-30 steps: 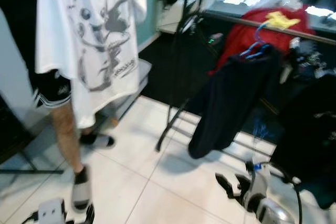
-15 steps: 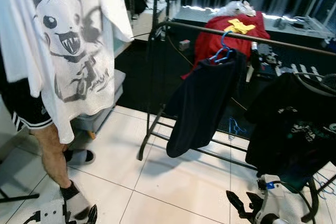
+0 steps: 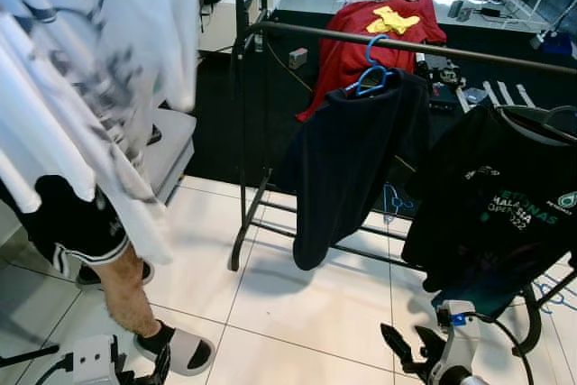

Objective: Hang hanger

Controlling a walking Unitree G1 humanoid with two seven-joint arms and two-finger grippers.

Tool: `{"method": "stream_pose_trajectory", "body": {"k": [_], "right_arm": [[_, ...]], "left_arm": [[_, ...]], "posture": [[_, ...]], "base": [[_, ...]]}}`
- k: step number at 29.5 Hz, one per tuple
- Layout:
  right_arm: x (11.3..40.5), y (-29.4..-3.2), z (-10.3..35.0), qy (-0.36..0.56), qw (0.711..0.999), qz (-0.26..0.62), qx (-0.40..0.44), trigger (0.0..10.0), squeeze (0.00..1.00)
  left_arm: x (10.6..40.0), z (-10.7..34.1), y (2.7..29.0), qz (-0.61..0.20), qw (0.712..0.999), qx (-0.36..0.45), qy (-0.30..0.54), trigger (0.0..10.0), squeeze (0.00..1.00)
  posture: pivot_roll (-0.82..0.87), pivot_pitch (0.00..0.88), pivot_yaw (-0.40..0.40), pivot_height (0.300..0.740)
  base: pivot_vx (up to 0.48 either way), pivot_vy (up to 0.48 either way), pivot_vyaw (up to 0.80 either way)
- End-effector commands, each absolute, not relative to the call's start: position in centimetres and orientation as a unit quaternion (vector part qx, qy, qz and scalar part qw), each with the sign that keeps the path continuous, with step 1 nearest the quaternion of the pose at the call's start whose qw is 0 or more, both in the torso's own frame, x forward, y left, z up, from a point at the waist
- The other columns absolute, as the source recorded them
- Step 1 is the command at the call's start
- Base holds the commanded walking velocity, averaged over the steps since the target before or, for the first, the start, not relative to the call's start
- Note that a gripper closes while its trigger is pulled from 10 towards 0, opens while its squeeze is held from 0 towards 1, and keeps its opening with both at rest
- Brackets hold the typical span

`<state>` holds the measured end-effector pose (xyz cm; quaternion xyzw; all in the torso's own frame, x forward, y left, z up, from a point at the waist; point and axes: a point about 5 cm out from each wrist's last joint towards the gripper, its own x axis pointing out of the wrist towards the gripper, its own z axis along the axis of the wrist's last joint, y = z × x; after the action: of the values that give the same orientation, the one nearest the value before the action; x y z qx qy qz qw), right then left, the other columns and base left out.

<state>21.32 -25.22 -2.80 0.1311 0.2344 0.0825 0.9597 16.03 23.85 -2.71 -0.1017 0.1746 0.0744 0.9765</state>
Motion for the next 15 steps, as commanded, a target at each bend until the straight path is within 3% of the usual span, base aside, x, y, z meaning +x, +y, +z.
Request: {"method": "stream_pose_trajectory", "body": {"k": [1, 4, 15], "right_arm": [[20.94, -25.34, -3.02, 0.238, 0.959, 0.080, 0.132, 10.0, 0.00], [20.93, -25.36, -3.01, 0.237, 0.959, 0.080, 0.132, 10.0, 0.00], [20.92, -25.43, -3.01, 0.237, 0.959, 0.080, 0.133, 10.0, 0.00]], "left_arm": [[15.53, -3.17, 24.06, 0.077, 0.974, -0.094, 0.189, 10.0, 0.00], [15.55, -3.28, 24.01, 0.076, 0.974, -0.099, 0.189, 10.0, 0.00], [15.61, -3.50, 23.83, 0.075, 0.973, -0.110, 0.187, 10.0, 0.00]], "posture": [[-0.05, 0.115, -0.037, 0.740], [-0.05, 0.117, -0.035, 0.740], [-0.06, 0.124, -0.041, 0.740]], "base": [[0.000, -0.461, 0.00], [0.000, -0.458, 0.00], [0.000, 0.000, 0.00]]}}
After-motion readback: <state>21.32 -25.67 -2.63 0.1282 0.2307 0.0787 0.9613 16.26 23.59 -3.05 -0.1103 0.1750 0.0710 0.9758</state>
